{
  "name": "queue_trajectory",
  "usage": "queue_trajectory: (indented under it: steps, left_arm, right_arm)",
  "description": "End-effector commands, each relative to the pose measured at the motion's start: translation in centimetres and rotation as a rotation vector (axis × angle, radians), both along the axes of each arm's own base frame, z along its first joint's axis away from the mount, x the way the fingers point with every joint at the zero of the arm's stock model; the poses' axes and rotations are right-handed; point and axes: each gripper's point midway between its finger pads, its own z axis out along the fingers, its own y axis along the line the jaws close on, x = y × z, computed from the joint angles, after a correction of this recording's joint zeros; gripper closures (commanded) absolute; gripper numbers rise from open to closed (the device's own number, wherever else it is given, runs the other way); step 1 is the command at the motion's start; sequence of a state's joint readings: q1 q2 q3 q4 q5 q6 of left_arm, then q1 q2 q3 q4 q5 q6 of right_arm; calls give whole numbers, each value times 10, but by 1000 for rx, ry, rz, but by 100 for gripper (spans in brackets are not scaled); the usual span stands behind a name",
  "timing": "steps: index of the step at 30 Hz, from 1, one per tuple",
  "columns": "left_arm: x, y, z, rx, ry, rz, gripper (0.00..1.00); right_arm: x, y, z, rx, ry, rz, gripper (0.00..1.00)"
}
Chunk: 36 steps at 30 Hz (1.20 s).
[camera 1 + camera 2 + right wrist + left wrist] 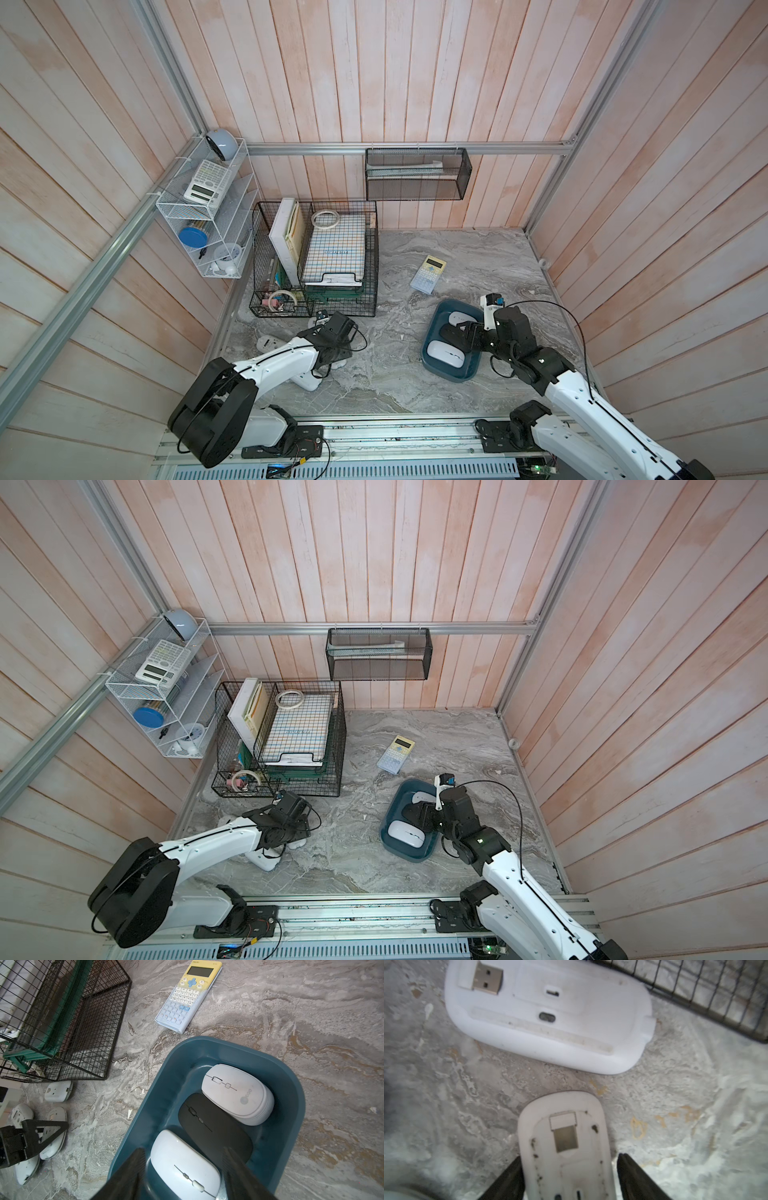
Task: Put the mouse in the storage box
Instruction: Pick up the mouse from the center of the board.
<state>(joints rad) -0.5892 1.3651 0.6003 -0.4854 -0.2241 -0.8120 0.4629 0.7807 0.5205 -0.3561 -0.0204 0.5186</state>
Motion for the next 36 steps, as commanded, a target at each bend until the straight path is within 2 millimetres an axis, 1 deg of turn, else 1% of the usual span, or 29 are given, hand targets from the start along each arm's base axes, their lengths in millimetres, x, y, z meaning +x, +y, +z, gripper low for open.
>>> queue_trajectory:
  steps: [1,2,3,4,6,9,10,12,15,17,18,20,22,24,26,28,29,30,32,34,35,36]
  left_arm:
    - [-22,6,-23,41,122,-5,34]
    - [-23,5,-25,42,129,-10,35]
    - [-22,4,-24,40,127,-11,38]
    - [-21,3,-22,38,122,-16,42]
    - [-19,1,-16,24,101,-26,45]
    - [-11,-14,8,-48,52,-83,46]
    - [-8,-24,19,-99,23,-114,48]
    - [-2,-43,45,-207,-52,-173,48]
    - [6,-70,92,-338,-189,-287,48]
    - [6,-90,126,-403,-283,-397,49]
    - [5,-98,139,-419,-321,-449,49]
    - [-1,-120,167,-448,-416,-594,49]
    - [-7,-139,188,-444,-513,-713,50]
    - [-15,-154,203,-404,-627,-828,50]
    - [-20,-167,215,-339,-745,-922,50]
    - [-21,-175,217,-287,-811,-998,51]
    - [-20,-180,217,-265,-831,-1029,51]
    - [-20,-183,218,-253,-848,-1049,51]
    - [-23,-193,213,-212,-862,-1128,51]
    - [-26,-201,206,-156,-853,-1191,51]
    - [-24,-203,202,-125,-845,-1209,51]
    - [-33,-211,198,-121,-835,-1250,51]
  right_arm:
    - [0,0,-2,-4,-7,13,36]
    - [0,0,-1,-2,-10,12,36]
    - [-1,0,-3,-3,-8,12,36]
    - [-1,0,-3,-3,-6,11,36]
    - [-1,0,-4,-2,-5,10,36]
    - [-1,2,-3,4,-2,21,36]
    - [-2,2,-2,5,-2,21,36]
    - [-2,3,1,12,-6,21,37]
    - [-2,4,7,35,-17,19,36]
    - [-4,10,15,82,-28,39,37]
    - [-5,14,20,107,-36,51,37]
    - [-8,27,35,189,-62,102,37]
    - [-12,38,53,272,-90,147,37]
    - [-18,50,73,360,-116,208,37]
    - [-25,61,92,442,-136,268,37]
    - [-32,71,110,527,-167,333,37]
    - [-34,75,115,566,-173,345,37]
    - [-34,77,118,591,-173,346,37]
    - [-34,84,117,613,-152,347,37]
    - [-36,94,116,590,-127,373,37]
    - [-37,99,116,578,-117,386,37]
    - [-37,104,115,570,-109,397,37]
